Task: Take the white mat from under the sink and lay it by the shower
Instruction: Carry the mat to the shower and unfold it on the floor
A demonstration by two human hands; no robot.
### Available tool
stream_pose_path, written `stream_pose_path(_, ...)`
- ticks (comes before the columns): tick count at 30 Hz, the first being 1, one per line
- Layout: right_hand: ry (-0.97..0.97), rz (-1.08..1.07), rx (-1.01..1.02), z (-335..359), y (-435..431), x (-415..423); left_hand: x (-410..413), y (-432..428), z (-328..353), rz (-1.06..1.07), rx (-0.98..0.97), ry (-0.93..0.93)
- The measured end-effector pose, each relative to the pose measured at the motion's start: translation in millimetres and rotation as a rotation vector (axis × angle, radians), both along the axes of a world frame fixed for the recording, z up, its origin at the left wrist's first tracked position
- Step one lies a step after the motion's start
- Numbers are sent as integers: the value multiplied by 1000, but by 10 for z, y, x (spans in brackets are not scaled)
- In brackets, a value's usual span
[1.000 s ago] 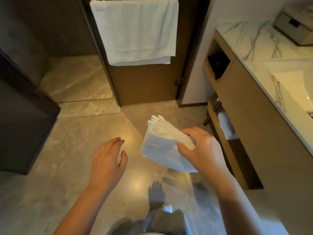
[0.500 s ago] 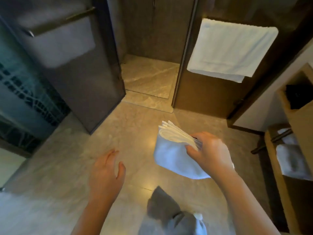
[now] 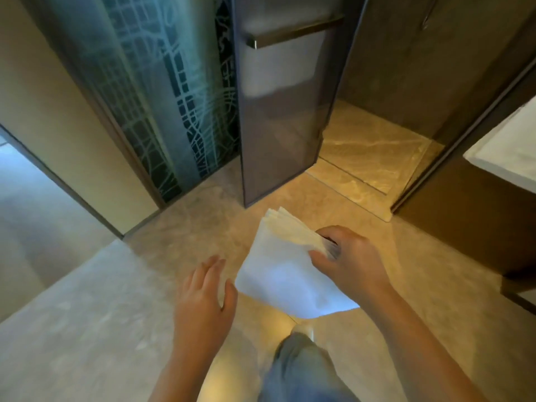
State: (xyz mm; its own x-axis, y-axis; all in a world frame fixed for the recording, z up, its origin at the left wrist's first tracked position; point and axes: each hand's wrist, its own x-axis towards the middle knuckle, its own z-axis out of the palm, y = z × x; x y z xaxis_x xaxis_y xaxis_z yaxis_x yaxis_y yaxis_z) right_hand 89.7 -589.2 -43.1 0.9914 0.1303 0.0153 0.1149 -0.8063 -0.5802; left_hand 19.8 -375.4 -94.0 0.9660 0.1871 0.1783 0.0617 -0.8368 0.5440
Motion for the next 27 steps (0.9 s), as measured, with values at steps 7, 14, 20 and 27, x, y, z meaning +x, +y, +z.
stream_pose_path(7,14,31,-18,-189,83,998,1057,35,36,-91,12,39)
stream_pose_path(14,-6,-33,-66,-160,-102,1967,2329,-41,185,-160,-67,57)
stream_pose_path(20,-16,-166,-103,-107,-184,2631,3187,-111,133,-241,-91,23)
stream_pose_path(27,22,-421,-93,-134,-126,3261,4426,-78,52,-405,-530,240)
